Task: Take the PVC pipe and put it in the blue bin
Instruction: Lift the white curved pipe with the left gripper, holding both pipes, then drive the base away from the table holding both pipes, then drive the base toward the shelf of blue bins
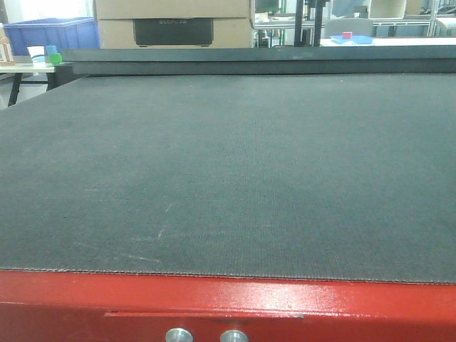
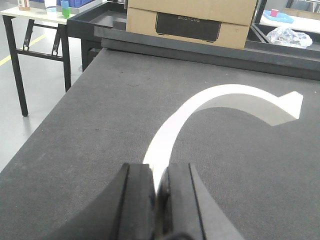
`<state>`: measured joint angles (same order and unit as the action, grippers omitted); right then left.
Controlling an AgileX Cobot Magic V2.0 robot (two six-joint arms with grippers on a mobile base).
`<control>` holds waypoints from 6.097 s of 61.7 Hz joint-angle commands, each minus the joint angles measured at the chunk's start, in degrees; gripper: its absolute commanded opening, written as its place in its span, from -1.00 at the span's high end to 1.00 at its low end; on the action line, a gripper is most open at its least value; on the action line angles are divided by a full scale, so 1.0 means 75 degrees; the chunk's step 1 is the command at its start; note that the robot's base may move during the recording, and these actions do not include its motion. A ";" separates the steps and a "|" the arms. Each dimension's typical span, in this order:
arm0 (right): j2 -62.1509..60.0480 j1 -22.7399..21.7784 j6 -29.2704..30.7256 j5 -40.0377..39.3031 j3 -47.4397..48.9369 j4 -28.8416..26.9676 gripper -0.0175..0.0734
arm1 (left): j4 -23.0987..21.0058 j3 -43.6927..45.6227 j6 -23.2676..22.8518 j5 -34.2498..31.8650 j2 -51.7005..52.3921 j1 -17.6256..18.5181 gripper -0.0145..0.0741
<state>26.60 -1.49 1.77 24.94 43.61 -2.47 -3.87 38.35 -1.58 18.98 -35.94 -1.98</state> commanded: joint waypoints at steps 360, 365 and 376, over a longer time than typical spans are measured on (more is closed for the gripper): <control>-0.0019 -0.0001 0.0015 -0.0180 -0.0009 0.0015 0.99 | -0.0035 0.0019 -0.0017 -0.0261 0.0039 -0.0024 0.92; -0.0019 -0.0001 0.0015 -0.0180 -0.0009 0.0015 0.99 | -0.0035 0.0019 -0.0017 -0.0261 0.0039 -0.0024 0.92; -0.0019 -0.0001 0.0015 -0.0180 -0.0009 0.0015 0.99 | -0.0035 0.0019 -0.0017 -0.0261 0.0039 -0.0024 0.92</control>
<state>26.60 -1.49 1.77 24.94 43.61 -2.47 -3.87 38.35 -1.58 18.63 -35.94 -1.98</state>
